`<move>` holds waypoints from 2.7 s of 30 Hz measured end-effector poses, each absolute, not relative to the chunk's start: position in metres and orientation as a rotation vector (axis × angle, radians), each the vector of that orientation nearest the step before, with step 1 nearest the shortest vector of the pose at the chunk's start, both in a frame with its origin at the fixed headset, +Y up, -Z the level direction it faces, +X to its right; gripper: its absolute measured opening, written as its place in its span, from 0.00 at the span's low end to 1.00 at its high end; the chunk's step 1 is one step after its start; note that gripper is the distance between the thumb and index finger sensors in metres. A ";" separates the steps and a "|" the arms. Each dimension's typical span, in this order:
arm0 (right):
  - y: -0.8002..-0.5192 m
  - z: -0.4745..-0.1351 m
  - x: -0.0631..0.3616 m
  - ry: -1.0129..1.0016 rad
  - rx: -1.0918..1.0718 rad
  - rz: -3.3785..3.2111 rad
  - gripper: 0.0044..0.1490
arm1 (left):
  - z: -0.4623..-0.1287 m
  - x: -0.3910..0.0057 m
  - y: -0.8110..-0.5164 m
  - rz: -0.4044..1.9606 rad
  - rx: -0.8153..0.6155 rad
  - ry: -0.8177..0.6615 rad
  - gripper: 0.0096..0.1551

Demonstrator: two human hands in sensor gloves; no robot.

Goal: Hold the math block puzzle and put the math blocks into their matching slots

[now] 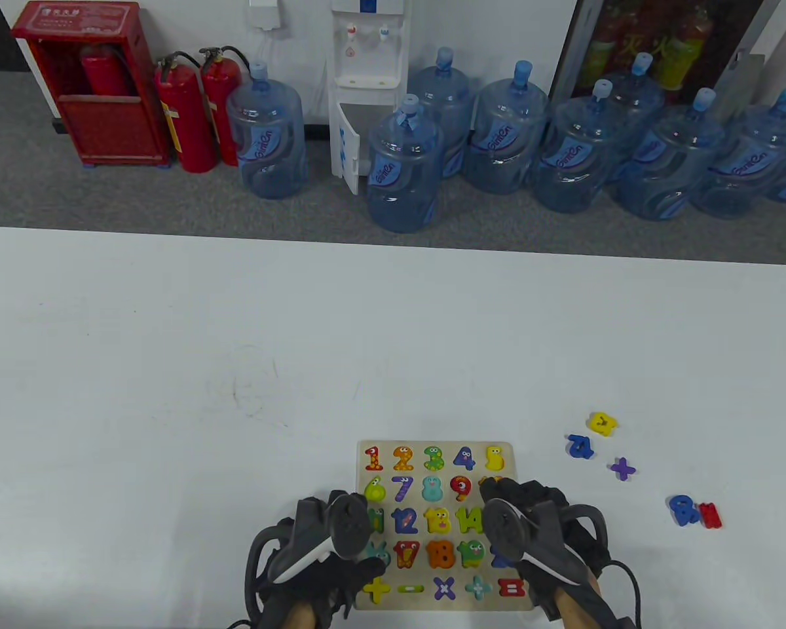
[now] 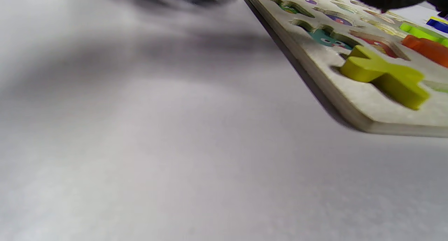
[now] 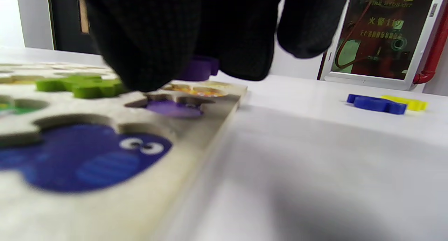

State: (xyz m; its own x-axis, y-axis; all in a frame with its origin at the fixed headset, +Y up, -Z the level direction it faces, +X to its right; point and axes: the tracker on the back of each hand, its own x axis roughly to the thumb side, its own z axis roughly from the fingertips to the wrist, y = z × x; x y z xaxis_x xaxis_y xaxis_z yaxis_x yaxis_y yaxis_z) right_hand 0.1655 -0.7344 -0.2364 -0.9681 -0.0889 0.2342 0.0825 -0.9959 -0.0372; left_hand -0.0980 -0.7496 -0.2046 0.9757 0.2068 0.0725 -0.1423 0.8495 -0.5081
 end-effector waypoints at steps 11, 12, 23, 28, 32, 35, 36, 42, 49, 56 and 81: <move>-0.741 -0.241 0.168 -0.099 -0.354 -3.053 0.41 | -0.205 -0.098 -0.749 0.186 -0.529 -0.127 0.53; -0.741 -0.241 0.168 -0.099 -0.355 -3.054 0.41 | -0.205 -0.098 -0.749 0.186 -0.529 -0.127 0.53; -0.735 -0.238 0.173 -0.037 -0.359 -3.074 0.44 | -0.205 -0.098 -0.749 0.184 -0.529 -0.128 0.53; -0.731 -0.237 0.187 -0.020 -0.349 -3.187 0.40 | -0.205 -0.098 -0.750 0.184 -0.530 -0.129 0.53; -0.734 -0.234 0.180 -0.036 -0.391 -3.069 0.37 | -0.205 -0.098 -0.750 0.185 -0.530 -0.130 0.53; -0.736 -0.230 0.172 -0.024 -0.420 -3.000 0.37 | -0.205 -0.098 -0.750 0.185 -0.529 -0.131 0.53; -0.736 -0.229 0.171 -0.021 -0.423 -2.985 0.36 | -0.205 -0.098 -0.750 0.185 -0.530 -0.131 0.53; -0.733 -0.230 0.176 -0.003 -0.406 -3.019 0.37 | -0.205 -0.098 -0.750 0.185 -0.529 -0.134 0.53; -0.721 -0.238 0.239 0.108 -0.130 -3.021 0.44 | -0.205 -0.099 -0.751 0.183 -0.529 -0.127 0.53; -0.726 -0.238 0.320 -0.169 0.329 -2.988 0.52 | -0.205 -0.100 -0.750 0.148 -0.509 -0.111 0.53; -0.741 -0.240 0.348 -0.106 0.550 -2.901 0.38 | -0.204 -0.098 -0.750 0.159 -0.515 -0.129 0.53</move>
State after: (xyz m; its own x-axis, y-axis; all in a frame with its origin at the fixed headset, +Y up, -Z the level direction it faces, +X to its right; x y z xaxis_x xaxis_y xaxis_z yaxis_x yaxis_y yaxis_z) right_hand 0.3480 -0.7413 -0.2401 -0.9140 -0.1953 -0.3557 0.1690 -0.9801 0.1041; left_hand -0.0980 -0.7501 -0.2037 0.9795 0.1837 0.0828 -0.1188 0.8585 -0.4989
